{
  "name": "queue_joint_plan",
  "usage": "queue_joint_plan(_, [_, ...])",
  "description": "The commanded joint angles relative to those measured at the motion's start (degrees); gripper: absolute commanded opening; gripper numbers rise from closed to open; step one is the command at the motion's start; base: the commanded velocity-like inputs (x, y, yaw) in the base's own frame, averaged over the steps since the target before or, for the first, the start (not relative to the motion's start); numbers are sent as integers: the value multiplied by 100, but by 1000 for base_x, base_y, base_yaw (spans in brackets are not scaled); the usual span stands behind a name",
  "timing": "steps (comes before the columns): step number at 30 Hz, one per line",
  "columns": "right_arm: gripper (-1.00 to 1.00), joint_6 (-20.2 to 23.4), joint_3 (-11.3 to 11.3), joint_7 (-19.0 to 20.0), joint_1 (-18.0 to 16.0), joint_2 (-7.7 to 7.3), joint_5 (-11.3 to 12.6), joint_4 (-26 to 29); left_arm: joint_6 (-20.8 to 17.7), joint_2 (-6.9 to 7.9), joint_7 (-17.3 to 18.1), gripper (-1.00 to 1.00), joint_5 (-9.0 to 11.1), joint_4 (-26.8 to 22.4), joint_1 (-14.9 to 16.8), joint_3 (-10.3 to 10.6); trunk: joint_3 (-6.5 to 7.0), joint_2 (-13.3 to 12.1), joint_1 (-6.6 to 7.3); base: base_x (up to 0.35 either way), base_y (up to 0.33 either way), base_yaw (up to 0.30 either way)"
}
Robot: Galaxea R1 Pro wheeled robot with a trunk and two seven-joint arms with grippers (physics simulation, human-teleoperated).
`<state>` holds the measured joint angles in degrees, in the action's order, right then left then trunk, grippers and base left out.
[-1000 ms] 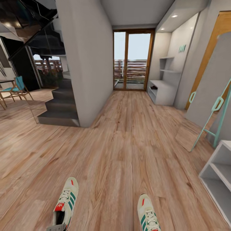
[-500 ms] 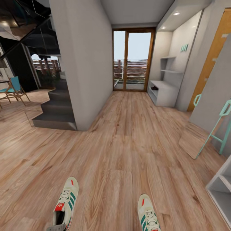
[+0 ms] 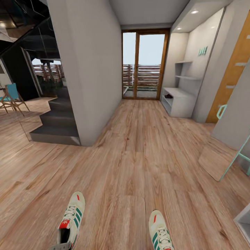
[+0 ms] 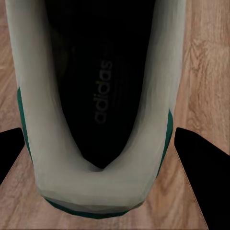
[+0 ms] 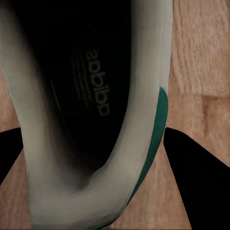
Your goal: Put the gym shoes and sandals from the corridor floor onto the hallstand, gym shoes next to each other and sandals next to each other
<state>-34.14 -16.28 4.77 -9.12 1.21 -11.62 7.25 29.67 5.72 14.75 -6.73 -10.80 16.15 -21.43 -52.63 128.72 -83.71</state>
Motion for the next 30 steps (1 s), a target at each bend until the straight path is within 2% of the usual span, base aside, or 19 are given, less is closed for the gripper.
queue_joint_plan(1, [-100,-13,-51,41,-2,2,-24,0,20,-1,28,-100,-57,4,6,-54,-5,2,-2,339,0,0])
queue_joint_plan(30, [-100,-13,-51,41,-2,2,-24,-3,22,-1,28,-100,-59,0,4,-54,-5,2,-2,340,0,0])
